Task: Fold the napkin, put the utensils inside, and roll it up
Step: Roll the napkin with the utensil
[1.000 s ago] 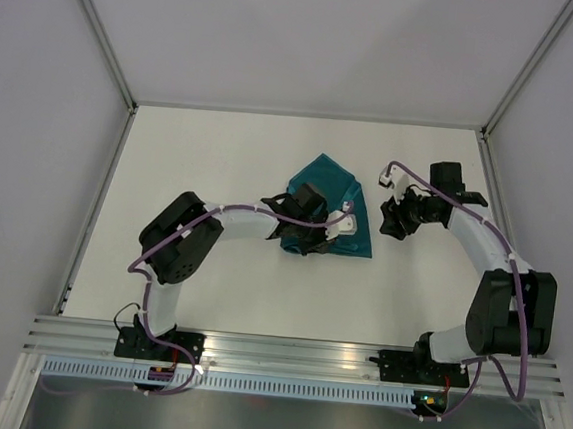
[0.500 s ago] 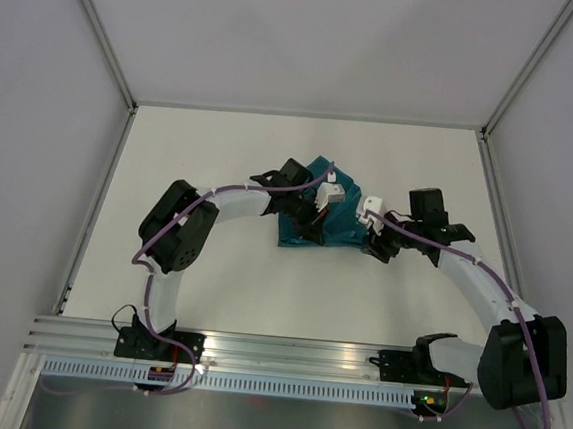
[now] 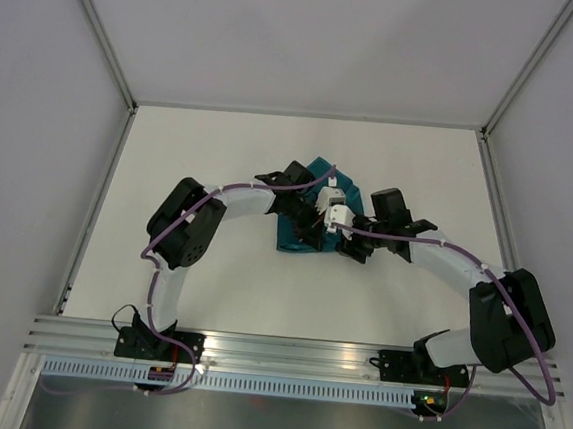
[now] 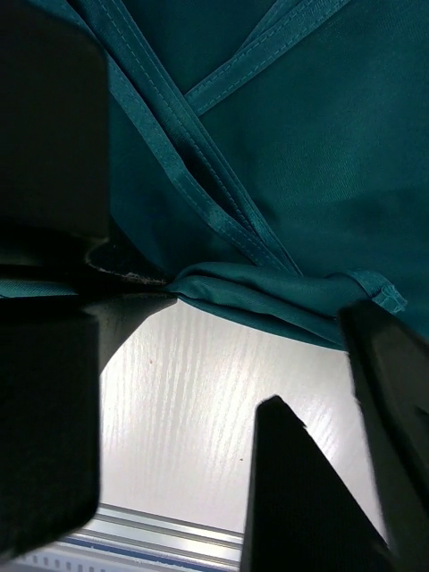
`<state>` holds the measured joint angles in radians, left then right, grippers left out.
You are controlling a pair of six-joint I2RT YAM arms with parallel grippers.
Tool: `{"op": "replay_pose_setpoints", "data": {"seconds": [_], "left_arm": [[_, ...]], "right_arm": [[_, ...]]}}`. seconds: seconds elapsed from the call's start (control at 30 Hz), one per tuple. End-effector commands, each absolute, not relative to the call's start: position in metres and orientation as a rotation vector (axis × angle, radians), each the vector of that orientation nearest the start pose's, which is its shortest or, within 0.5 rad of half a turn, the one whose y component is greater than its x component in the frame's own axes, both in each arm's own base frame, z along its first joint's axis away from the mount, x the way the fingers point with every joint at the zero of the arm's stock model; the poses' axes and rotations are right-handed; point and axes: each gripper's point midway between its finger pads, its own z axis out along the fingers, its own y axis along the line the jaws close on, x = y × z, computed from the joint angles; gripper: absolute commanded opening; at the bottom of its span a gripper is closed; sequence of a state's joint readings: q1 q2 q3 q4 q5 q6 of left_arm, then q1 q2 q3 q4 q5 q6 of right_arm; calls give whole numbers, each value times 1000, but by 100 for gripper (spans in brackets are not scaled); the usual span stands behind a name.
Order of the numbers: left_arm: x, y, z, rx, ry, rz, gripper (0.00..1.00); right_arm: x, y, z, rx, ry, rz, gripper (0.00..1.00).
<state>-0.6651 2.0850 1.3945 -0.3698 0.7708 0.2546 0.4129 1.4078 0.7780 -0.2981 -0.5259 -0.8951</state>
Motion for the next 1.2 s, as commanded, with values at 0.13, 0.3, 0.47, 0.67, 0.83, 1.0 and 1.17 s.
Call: {"op": "replay_pose_setpoints", "data": {"seconds": [0.13,0.3,0.47,0.67,0.83,1.0,1.17], "left_arm": [[281,-374,49,1383,2140,-1211,2],[280,-375,47,1390,2140,-1217,2],[281,-376,48,1394,2132,-1219,2],[282,-377,48,1392,2140,-1221,2],[282,-378,51,1390,2137,-1234,2],[286,-379,51,1365,2154,-1235,18],[293,-377,56,1315,2167,-1230,35]], "right_arm": [[296,223,71,-1691,1591,361,66],[298,237,58,-1723,1576,331,66],[301,240,45,-1742,1582,313,66],[305,240,35,-1740,1600,302,58],[305,237,26,-1743,1629,296,46],[305,236,25,-1749,1636,285,28],[302,232,21,-1776,1660,292,16]]}}
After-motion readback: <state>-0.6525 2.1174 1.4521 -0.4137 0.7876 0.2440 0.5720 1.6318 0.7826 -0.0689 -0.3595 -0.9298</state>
